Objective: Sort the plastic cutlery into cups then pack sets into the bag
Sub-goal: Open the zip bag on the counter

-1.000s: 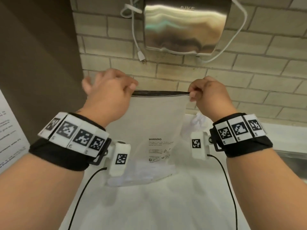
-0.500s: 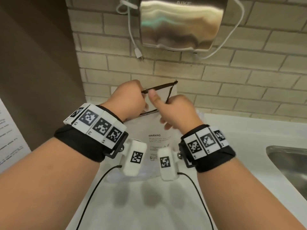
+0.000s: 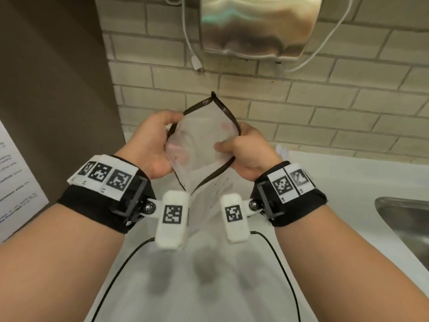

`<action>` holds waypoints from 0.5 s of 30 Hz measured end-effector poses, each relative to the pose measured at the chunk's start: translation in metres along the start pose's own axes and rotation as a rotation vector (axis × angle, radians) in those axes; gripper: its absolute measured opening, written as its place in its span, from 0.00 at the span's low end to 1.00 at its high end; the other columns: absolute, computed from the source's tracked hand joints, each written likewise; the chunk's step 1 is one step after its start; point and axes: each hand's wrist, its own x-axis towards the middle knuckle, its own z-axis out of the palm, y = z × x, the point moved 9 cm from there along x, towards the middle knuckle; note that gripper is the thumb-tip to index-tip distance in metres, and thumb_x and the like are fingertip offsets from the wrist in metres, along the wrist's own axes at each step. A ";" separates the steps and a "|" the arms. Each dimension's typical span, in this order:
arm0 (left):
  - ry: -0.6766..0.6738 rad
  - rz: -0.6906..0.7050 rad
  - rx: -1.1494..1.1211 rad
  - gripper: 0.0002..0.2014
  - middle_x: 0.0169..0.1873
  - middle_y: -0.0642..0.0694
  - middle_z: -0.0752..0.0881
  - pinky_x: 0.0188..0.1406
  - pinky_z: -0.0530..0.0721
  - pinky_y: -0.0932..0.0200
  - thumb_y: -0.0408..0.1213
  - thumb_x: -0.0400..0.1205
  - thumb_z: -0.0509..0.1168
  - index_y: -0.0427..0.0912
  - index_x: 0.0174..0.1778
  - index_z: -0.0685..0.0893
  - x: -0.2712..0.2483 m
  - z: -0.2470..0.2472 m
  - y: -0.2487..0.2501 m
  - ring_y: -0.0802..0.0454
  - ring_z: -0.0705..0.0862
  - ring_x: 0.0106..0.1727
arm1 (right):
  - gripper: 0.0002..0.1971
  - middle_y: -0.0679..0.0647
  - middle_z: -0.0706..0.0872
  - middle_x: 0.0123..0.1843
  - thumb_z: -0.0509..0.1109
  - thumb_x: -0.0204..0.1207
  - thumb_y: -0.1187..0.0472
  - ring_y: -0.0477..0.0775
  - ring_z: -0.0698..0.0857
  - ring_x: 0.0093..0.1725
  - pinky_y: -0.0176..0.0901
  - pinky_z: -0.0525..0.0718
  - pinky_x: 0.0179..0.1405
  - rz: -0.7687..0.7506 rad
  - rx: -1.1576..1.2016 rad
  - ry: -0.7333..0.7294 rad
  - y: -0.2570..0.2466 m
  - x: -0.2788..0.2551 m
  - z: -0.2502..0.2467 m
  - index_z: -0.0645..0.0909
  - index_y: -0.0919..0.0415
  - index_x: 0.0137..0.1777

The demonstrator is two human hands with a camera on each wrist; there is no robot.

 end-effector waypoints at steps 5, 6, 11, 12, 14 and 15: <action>0.274 0.101 0.925 0.10 0.45 0.41 0.89 0.36 0.88 0.55 0.39 0.77 0.72 0.39 0.50 0.85 0.005 -0.029 -0.011 0.45 0.87 0.44 | 0.41 0.48 0.74 0.38 0.55 0.66 0.89 0.47 0.72 0.30 0.42 0.78 0.23 -0.211 -0.029 -0.089 -0.019 -0.009 -0.002 0.74 0.42 0.65; 0.287 0.065 0.902 0.09 0.46 0.40 0.87 0.34 0.89 0.54 0.38 0.80 0.68 0.37 0.51 0.82 0.005 -0.032 -0.017 0.44 0.86 0.44 | 0.39 0.41 0.75 0.38 0.55 0.66 0.89 0.41 0.71 0.31 0.41 0.76 0.22 -0.262 -0.121 -0.115 -0.020 -0.014 0.000 0.78 0.42 0.59; 0.138 -0.067 0.123 0.06 0.44 0.37 0.86 0.40 0.88 0.41 0.28 0.87 0.55 0.33 0.51 0.77 0.015 -0.037 -0.047 0.45 0.87 0.44 | 0.13 0.44 0.81 0.40 0.79 0.63 0.67 0.39 0.78 0.35 0.36 0.73 0.33 -0.178 -0.832 -0.026 0.015 -0.015 -0.012 0.81 0.52 0.41; 0.118 -0.074 0.010 0.07 0.43 0.39 0.86 0.37 0.90 0.45 0.26 0.86 0.54 0.33 0.53 0.78 0.016 -0.036 -0.052 0.49 0.86 0.41 | 0.20 0.47 0.80 0.44 0.80 0.61 0.64 0.44 0.79 0.39 0.37 0.76 0.34 -0.101 -0.952 -0.052 0.029 -0.014 -0.015 0.79 0.51 0.50; 0.059 -0.098 -0.160 0.14 0.44 0.37 0.88 0.35 0.91 0.49 0.24 0.83 0.52 0.32 0.60 0.79 0.015 -0.031 -0.062 0.47 0.89 0.39 | 0.36 0.50 0.79 0.47 0.76 0.64 0.68 0.48 0.82 0.42 0.38 0.82 0.35 0.049 -1.073 -0.149 0.055 -0.014 -0.018 0.66 0.45 0.70; 0.008 -0.104 -0.217 0.17 0.47 0.35 0.89 0.39 0.91 0.46 0.26 0.81 0.52 0.32 0.62 0.81 0.014 -0.028 -0.067 0.43 0.90 0.41 | 0.42 0.51 0.78 0.47 0.71 0.67 0.72 0.50 0.83 0.41 0.41 0.86 0.34 0.103 -1.057 -0.174 0.063 -0.016 -0.018 0.58 0.42 0.76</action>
